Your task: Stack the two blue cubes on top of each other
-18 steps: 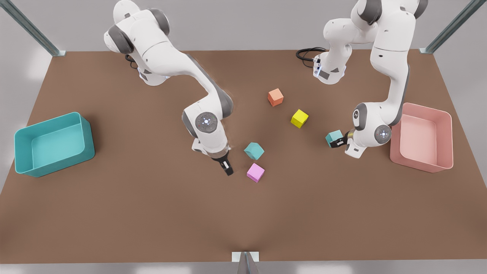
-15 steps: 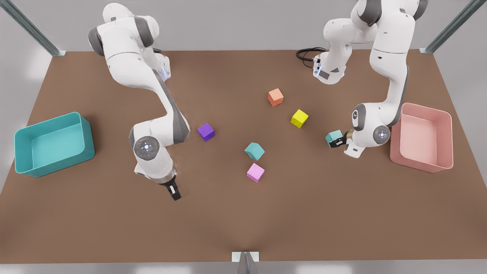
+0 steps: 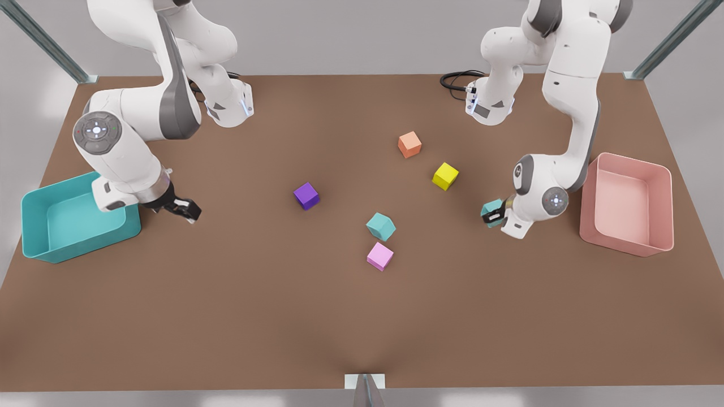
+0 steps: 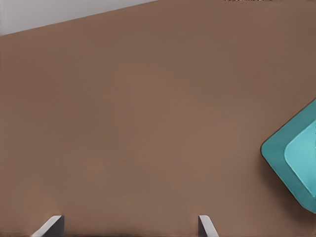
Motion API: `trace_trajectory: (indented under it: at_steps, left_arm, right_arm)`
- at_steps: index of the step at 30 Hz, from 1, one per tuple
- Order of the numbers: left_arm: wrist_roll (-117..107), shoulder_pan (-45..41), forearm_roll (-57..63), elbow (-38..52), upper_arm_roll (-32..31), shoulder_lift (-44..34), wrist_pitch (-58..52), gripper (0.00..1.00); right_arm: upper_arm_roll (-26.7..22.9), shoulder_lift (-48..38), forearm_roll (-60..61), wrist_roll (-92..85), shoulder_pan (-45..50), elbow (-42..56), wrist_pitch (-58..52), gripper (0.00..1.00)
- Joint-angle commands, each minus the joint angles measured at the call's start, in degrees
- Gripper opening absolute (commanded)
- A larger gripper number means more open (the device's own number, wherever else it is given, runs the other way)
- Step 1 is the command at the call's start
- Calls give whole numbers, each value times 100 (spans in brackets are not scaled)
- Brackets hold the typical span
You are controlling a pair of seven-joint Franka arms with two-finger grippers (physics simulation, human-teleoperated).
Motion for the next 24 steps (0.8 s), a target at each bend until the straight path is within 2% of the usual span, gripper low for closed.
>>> trace_trajectory:
  at_steps: [1,4,6,7,11,13,18,24]
  left_arm:
    - [-119,-133,-15,1067,-116,36,-1844,59]
    - [-1647,-1118,-32,2369,-168,563,-1960,59]
    - [-2992,-1347,-15,3591,-722,1512,-1952,59]
    - [-3432,-1443,-15,3829,-889,1724,-1952,59]
    - [-3740,-1514,-15,3609,-1021,1856,-1987,59]
    - [-3775,-1531,-15,3275,-1109,1838,-1424,59]
    - [-3784,-1514,-32,3275,-1355,1944,-1213,59]
    - [-3766,-1566,47,3337,-1355,2155,-686,59]
  right_arm:
    - [-1,2,6,-3847,-11,-7,-175,100]
    - [-10,3,-3,-3847,-11,2,-166,100]
    - [-10,3,-29,-3847,-11,2,-157,100]
    - [-10,3,-29,-3847,-11,2,-148,100]
    - [-10,29,-56,-3847,-11,11,-148,100]
    - [-10,38,-38,-3838,-11,11,-140,100]
    - [-10,55,-38,-3838,-11,2,-105,100]
    - [-10,99,-29,-3838,-11,2,-69,100]
